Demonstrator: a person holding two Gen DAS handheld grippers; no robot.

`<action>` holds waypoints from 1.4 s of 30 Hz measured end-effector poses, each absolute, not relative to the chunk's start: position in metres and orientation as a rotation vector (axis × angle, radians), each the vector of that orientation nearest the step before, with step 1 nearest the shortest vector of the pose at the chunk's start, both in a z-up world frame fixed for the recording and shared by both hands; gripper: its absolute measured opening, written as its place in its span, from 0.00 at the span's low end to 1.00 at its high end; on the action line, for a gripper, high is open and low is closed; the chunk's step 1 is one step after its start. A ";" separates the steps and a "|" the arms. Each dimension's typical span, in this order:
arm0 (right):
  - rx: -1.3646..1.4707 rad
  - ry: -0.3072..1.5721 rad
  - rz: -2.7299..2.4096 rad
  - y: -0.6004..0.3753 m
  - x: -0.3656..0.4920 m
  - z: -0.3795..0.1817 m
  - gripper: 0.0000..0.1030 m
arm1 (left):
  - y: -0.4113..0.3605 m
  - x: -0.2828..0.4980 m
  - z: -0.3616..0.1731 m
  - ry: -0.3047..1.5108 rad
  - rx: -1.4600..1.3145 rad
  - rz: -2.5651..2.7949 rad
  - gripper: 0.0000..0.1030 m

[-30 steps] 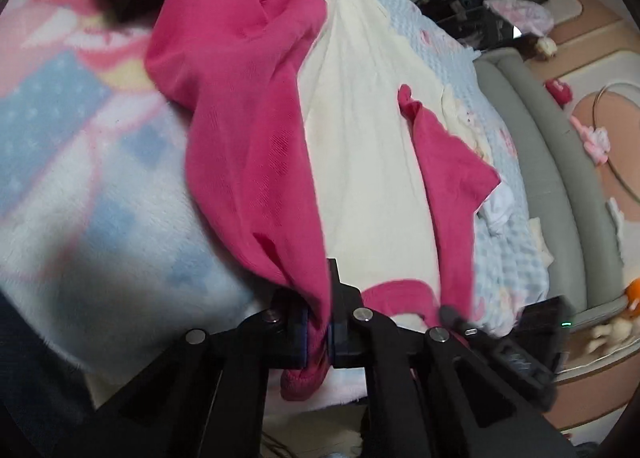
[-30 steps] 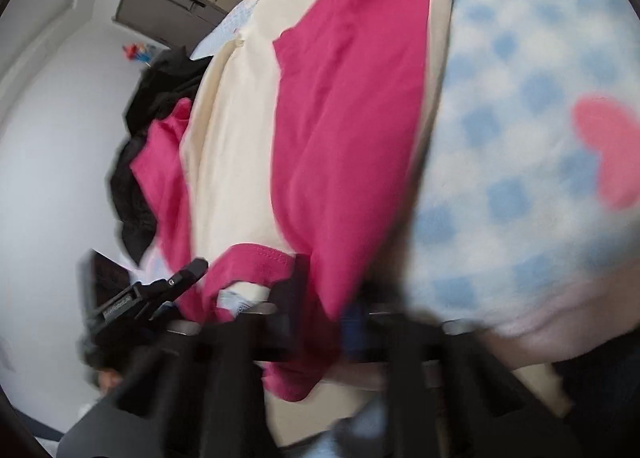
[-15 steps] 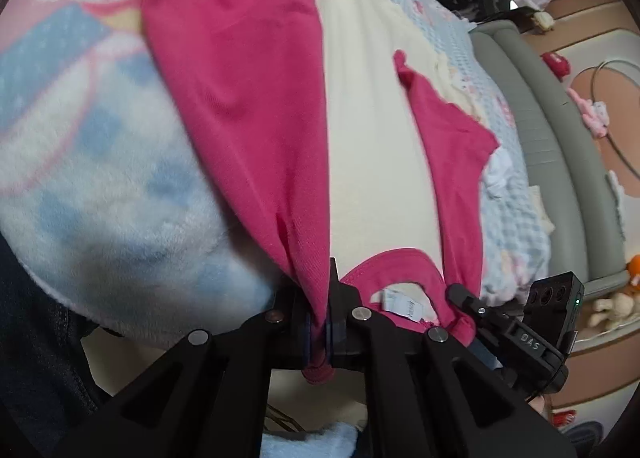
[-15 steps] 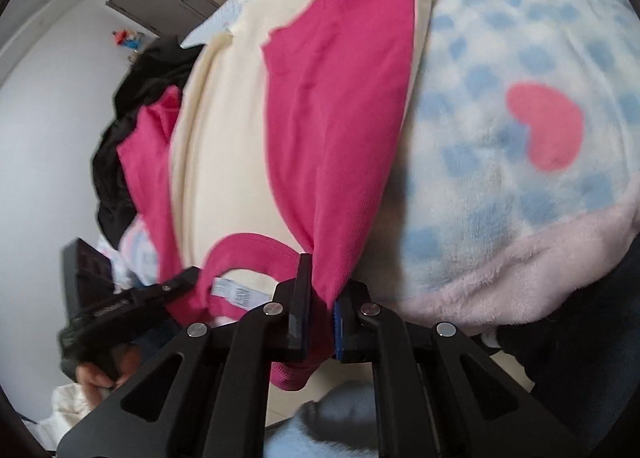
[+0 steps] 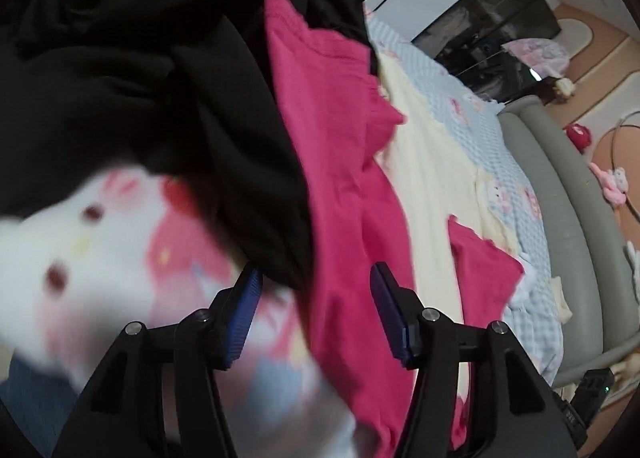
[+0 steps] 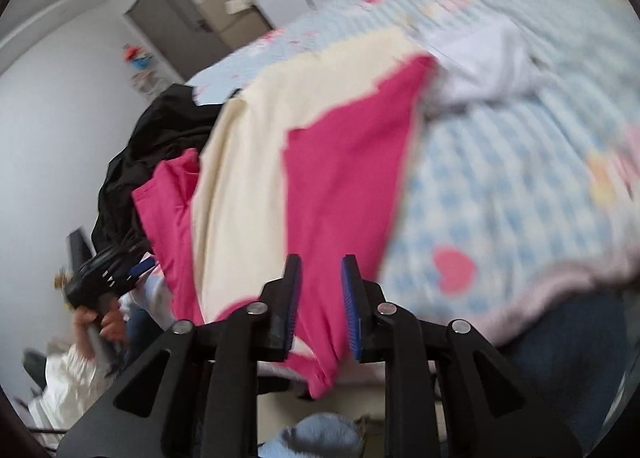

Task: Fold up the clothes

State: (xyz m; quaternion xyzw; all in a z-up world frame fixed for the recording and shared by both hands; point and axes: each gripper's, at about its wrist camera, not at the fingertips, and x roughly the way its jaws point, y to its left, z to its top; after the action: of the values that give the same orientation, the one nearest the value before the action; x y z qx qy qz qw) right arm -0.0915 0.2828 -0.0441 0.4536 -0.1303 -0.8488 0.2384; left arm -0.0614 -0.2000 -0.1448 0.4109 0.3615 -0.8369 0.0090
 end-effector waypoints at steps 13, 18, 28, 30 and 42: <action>1.414 -0.254 -2.160 0.186 -0.141 -0.089 0.27 | -0.187 -0.072 -0.103 1.145 1.364 -2.760 0.47; 1.438 -0.228 -2.151 0.176 -0.149 -0.094 0.27 | -0.206 -0.075 -0.075 1.036 1.157 -2.767 0.47; 1.356 -0.232 -2.104 0.135 -0.165 -0.076 0.27 | -0.199 -0.081 -0.082 0.960 1.210 -2.711 0.48; 1.328 -0.225 -2.104 0.130 -0.159 -0.075 0.27 | -0.209 -0.092 -0.116 1.061 1.374 -2.538 0.47; 1.357 -0.296 -2.139 0.153 -0.155 -0.076 0.27 | -0.208 -0.057 -0.105 1.315 1.150 -2.652 0.01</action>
State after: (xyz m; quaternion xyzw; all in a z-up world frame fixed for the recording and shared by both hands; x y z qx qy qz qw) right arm -0.1547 0.1527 -0.0764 0.5089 -0.1110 -0.8023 0.2916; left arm -0.0571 -0.2079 -0.1046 0.3620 0.4140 -0.8351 -0.0167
